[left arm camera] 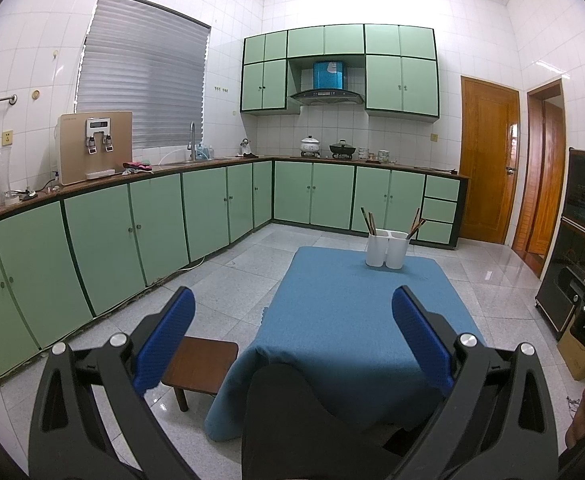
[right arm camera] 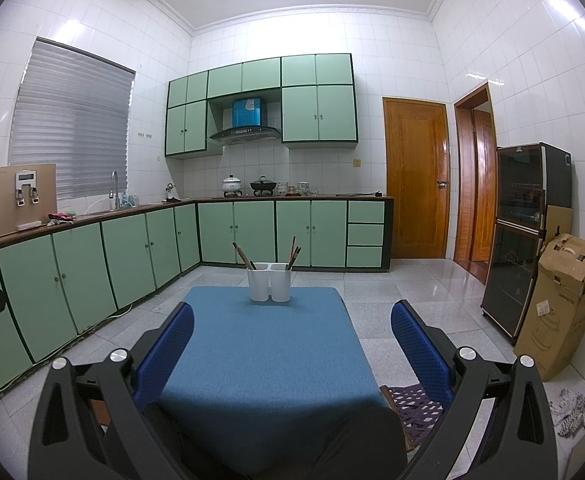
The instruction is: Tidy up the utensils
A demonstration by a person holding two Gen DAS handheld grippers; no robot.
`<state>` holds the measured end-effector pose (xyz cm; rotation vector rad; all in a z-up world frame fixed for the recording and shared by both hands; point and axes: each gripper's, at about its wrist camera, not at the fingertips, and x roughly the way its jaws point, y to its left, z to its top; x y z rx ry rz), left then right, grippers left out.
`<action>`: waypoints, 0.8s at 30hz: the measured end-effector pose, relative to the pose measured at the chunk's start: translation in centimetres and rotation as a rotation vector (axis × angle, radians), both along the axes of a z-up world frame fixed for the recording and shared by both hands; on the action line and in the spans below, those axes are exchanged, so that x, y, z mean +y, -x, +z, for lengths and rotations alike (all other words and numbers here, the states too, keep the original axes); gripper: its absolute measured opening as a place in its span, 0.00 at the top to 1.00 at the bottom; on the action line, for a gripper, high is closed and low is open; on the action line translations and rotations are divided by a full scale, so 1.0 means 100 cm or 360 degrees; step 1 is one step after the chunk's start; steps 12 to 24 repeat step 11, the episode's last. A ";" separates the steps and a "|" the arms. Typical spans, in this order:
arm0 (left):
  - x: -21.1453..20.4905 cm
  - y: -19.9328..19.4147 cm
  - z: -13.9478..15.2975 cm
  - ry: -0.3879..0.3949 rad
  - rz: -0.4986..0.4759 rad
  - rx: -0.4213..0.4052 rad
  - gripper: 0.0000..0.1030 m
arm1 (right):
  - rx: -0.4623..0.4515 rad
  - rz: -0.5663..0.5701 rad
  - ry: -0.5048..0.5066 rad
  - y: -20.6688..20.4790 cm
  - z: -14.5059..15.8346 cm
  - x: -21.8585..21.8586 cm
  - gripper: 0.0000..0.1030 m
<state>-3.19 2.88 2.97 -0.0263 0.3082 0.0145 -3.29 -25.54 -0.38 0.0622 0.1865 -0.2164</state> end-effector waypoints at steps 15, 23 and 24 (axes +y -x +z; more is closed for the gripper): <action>0.000 0.001 0.001 0.0007 -0.0011 -0.0001 0.07 | 0.0003 0.0000 0.0000 -0.001 -0.001 0.001 0.06; 0.000 0.001 0.001 0.0007 -0.0011 -0.0001 0.07 | 0.0003 0.0000 0.0000 -0.001 -0.001 0.001 0.06; 0.000 0.001 0.001 0.0007 -0.0011 -0.0001 0.07 | 0.0003 0.0000 0.0000 -0.001 -0.001 0.001 0.06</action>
